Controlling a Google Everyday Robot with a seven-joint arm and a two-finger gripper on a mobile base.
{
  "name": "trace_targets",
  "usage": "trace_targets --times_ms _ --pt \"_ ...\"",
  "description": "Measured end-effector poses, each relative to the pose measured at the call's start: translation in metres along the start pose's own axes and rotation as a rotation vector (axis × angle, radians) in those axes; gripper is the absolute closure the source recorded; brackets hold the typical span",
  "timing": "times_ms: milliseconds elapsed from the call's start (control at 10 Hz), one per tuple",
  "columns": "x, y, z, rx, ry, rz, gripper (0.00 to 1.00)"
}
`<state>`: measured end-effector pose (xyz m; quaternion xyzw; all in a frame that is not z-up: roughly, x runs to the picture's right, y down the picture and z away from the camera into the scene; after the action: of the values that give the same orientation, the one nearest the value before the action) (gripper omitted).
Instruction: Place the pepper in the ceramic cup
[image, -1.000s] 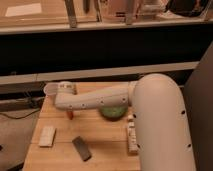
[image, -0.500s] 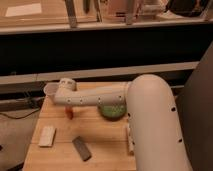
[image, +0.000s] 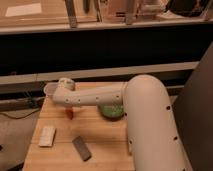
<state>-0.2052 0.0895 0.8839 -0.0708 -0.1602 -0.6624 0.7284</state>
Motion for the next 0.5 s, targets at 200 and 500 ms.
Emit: trace_targets --times_ms 200,500 --pt "-0.0007 -0.003 0.0035 0.013 -0.008 -0.005 0.22" --pt "-0.0022 -0.0042 0.0091 0.005 -0.018 -0.008 0.22"
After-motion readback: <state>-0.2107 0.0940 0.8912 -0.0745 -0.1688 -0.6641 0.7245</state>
